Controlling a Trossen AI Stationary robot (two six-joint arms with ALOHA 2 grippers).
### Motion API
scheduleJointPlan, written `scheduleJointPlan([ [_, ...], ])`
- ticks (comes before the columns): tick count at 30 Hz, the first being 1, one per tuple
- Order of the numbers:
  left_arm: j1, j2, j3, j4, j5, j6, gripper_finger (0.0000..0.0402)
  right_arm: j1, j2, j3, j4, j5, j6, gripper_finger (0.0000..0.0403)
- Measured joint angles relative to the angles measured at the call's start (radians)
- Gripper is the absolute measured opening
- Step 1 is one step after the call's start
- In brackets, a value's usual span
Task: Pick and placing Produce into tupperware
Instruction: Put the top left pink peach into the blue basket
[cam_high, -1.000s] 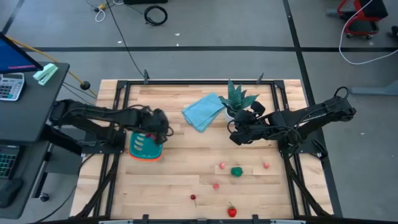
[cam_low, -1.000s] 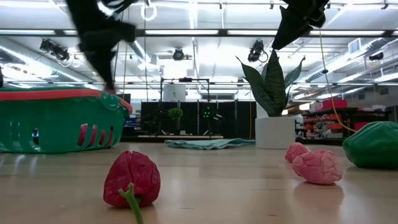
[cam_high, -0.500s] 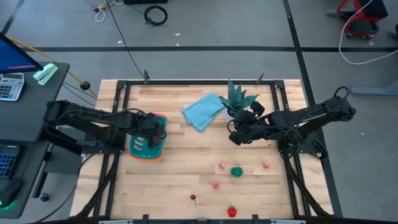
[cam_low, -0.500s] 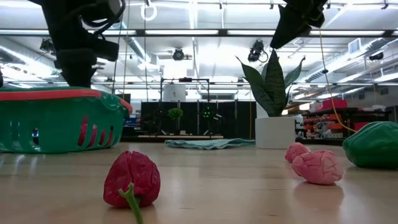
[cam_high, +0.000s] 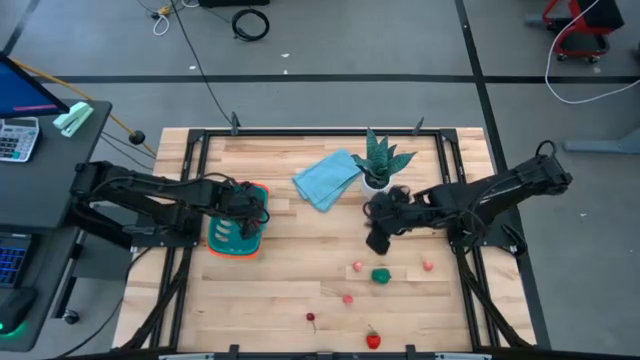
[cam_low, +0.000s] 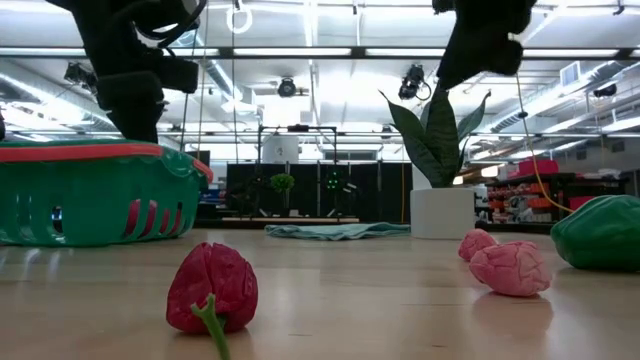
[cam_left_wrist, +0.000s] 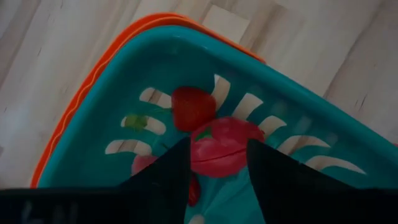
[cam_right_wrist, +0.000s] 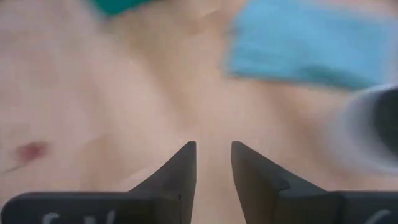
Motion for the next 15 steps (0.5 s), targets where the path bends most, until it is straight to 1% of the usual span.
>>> scheduleJointPlan([
  [2, 0.0, 0.0, 0.0, 0.002, 0.0, 0.003, 0.0152, 0.022, 0.0, -0.061, 0.116, -0.075, 0.0, 0.0103],
  [6, 0.0, 0.0, 0.0, 0.001, 0.0, 0.003, 0.014, 0.074, 0.02, -0.192, 0.323, -0.12, 0.0, 0.0099],
  [8, 0.0, 0.0, 0.0, 0.001, 0.0, 0.002, 0.0134, 0.097, 0.041, -0.231, 0.366, -0.146, 0.043, 0.0099],
  [11, 0.0, 0.0, 0.001, -0.002, 0.0, 0.017, 0.0127, 0.131, 0.071, -0.248, 0.388, -0.148, 0.093, 0.0099],
  [13, 0.0, 0.0, 0.001, -0.001, 0.0, 0.066, 0.0123, 0.145, 0.095, -0.249, 0.389, -0.126, 0.075, 0.0099],
  [15, 0.0, 0.0, 0.001, 0.006, -0.001, 0.105, 0.0119, 0.151, 0.118, -0.25, 0.398, -0.089, 0.02, 0.0099],
])
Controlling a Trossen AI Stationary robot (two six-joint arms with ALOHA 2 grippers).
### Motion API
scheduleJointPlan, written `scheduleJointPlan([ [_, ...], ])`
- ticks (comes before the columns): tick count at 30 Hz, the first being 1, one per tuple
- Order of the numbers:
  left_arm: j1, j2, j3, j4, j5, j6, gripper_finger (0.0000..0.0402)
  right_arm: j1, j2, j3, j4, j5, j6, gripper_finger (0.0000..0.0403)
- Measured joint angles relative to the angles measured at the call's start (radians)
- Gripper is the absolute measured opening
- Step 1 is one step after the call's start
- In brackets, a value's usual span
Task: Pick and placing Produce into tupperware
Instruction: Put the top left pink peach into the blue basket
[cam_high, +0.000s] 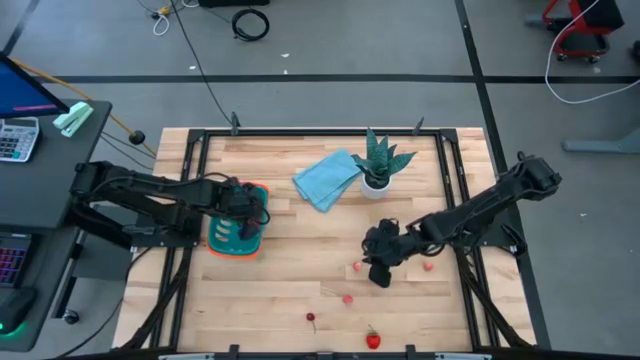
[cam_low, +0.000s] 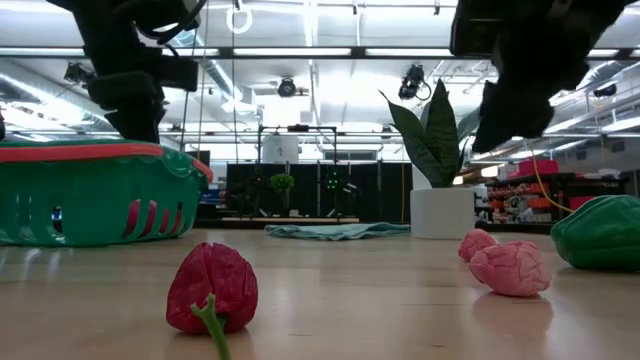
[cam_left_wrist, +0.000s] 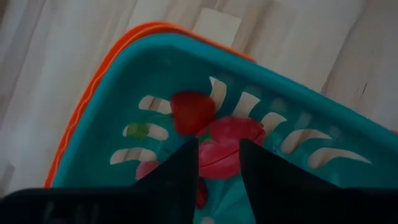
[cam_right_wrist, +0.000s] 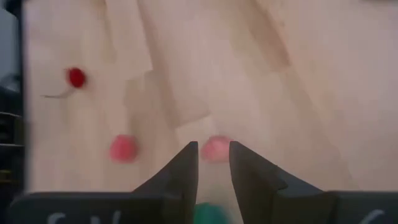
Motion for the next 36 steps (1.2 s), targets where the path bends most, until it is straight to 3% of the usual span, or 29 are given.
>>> scheduleJointPlan([
  [5, 0.0, 0.0, 0.0, 0.02, 0.0, 0.028, 0.0112, -0.012, 0.053, 0.0, 0.059, 0.017, -0.126, 0.0099],
  [13, 0.0, 0.0, 0.0, 0.019, 0.0, 0.036, 0.0111, -0.042, 0.09, 0.005, 0.102, 0.005, -0.084, 0.0103],
  [18, 0.0, 0.0, 0.0, 0.033, 0.0, 0.069, 0.011, -0.011, 0.115, 0.029, 0.105, 0.002, -0.132, 0.0126],
  [23, 0.0, 0.0, 0.0, 0.061, 0.0, 0.069, 0.0112, 0.032, 0.168, 0.034, 0.11, 0.005, -0.081, 0.016],
  [31, 0.0, 0.0, 0.0, 0.112, 0.001, 0.07, 0.0111, 0.089, 0.29, 0.034, 0.127, 0.159, -0.155, 0.0197],
  [36, 0.0, 0.0, 0.0, 0.112, 0.001, 0.07, 0.011, 0.086, 0.34, 0.034, 0.125, 0.163, -0.148, 0.0205],
])
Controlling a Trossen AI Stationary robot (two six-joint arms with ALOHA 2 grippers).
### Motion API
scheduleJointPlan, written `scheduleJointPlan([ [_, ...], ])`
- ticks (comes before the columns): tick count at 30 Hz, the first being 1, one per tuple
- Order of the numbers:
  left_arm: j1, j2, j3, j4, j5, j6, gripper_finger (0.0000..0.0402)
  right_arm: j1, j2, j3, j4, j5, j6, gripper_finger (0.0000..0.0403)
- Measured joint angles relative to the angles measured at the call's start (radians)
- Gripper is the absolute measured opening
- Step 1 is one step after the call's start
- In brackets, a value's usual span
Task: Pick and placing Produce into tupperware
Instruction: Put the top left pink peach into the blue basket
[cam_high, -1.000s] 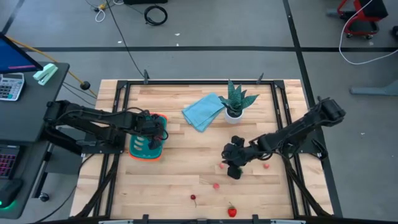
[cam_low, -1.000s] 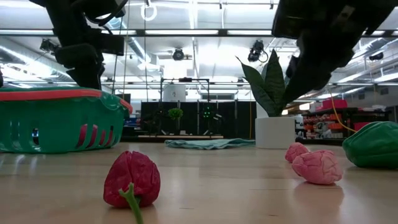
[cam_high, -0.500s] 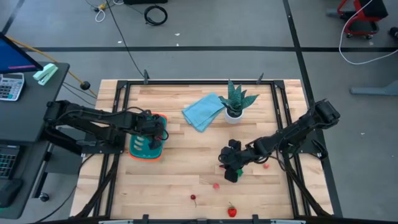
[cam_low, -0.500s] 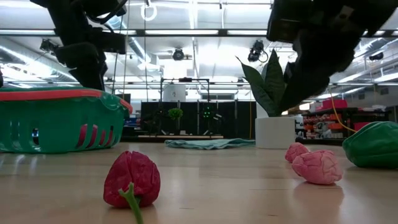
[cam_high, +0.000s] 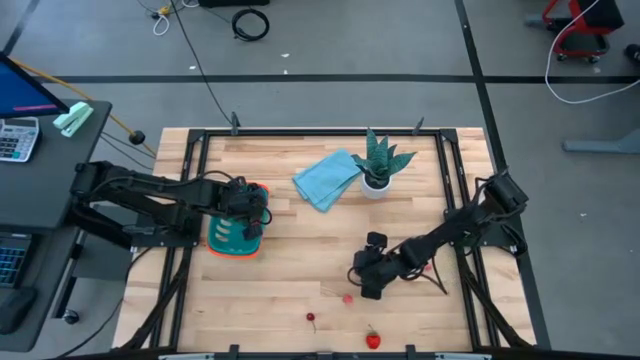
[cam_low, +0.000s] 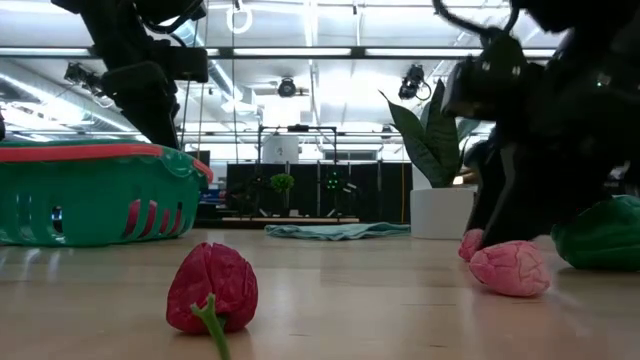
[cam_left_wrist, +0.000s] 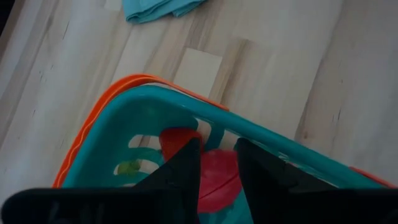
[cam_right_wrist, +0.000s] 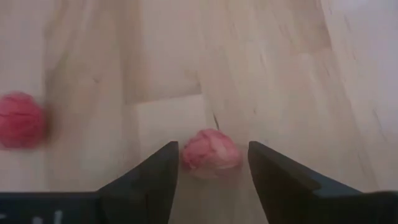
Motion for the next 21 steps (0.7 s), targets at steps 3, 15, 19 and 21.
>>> scheduleJointPlan([
  [3, 0.0, 0.0, 0.0, 0.0, 0.0, 0.0, 0.011, 0.001, 0.017, 0.003, 0.004, 0.006, 0.039, 0.0205],
  [15, 0.002, 0.0, 0.079, -0.064, 0.001, 0.03, 0.0091, -0.055, -0.074, 0.0, 0.009, 0.015, 0.072, 0.0123],
  [19, 0.007, 0.0, 0.233, -0.2, -0.012, 0.138, 0.0077, -0.119, -0.127, -0.001, 0.098, 0.06, -0.025, 0.0083],
  [21, 0.007, 0.0, 0.331, -0.282, -0.043, 0.186, 0.0071, -0.155, -0.149, -0.001, 0.172, 0.062, -0.097, 0.0072],
])
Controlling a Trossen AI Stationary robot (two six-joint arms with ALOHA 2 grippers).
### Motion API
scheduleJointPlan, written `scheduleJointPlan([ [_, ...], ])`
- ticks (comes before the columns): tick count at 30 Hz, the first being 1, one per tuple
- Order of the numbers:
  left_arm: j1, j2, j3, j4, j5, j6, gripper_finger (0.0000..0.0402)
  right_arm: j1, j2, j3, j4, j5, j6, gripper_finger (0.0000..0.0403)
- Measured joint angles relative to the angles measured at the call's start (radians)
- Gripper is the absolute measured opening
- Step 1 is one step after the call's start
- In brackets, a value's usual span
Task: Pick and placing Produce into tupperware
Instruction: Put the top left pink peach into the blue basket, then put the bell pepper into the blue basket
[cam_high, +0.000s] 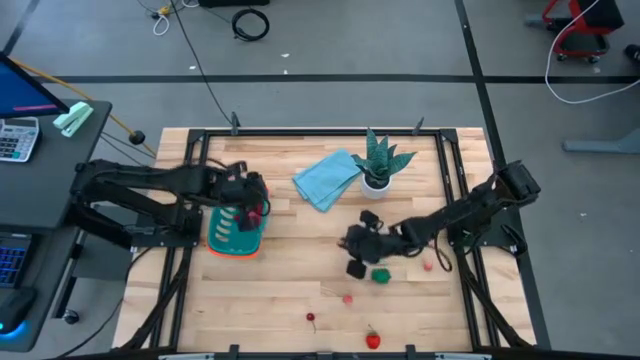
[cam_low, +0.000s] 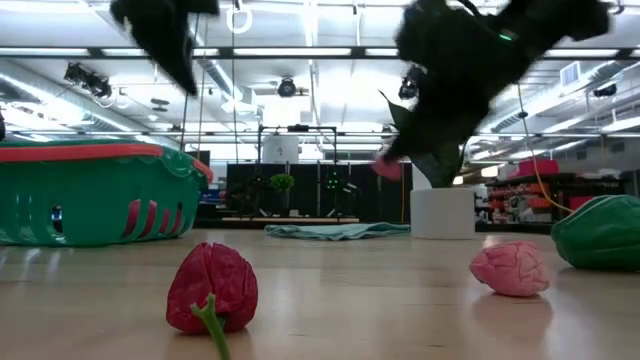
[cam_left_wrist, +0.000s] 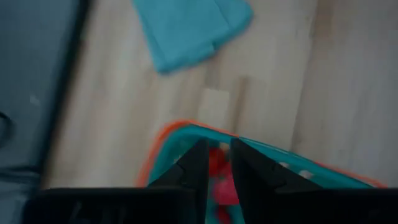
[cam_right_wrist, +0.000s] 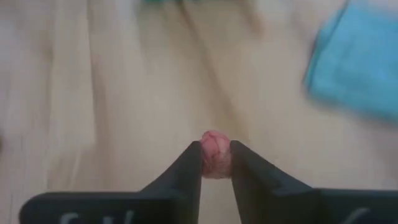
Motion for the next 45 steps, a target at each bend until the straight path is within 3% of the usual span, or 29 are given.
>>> scheduleJointPlan([
  [5, 0.0, 0.0, 0.276, -0.156, -0.142, 0.155, 0.0057, -0.11, -0.04, 0.0, 0.351, -0.002, -0.242, 0.0065],
  [9, 0.0, 0.0, 0.503, -0.181, -0.245, 0.211, 0.005, -0.206, -0.022, 0.006, 0.65, -0.052, -0.328, 0.0068],
  [13, 0.0, -0.001, 0.705, -0.152, -0.254, 0.259, 0.0053, -0.268, 0.075, 0.127, 0.682, -0.176, -0.31, 0.0069],
  [17, 0.0, -0.001, 0.848, -0.104, -0.253, 0.262, 0.0054, -0.273, 0.253, 0.35, 0.658, -0.243, -0.356, 0.0069],
  [26, 0.0, -0.008, 0.957, -0.121, -0.253, 0.259, 0.0054, -0.272, 0.596, 0.843, 0.364, -0.261, -0.414, 0.007],
  [34, 0.0, 0.015, 0.957, -0.194, -0.253, 0.258, 0.0052, -0.274, 0.774, 1.085, 0.135, -0.264, -0.475, 0.0112],
  [39, 0.0, 0.032, 0.956, -0.227, -0.253, 0.238, 0.0045, -0.291, 0.786, 1.159, 0.015, -0.255, -0.476, 0.016],
  [45, 0.0, 0.046, 0.956, -0.242, -0.252, 0.224, 0.0045, -0.283, 0.611, 1.204, -0.388, -0.267, -0.491, 0.0186],
])
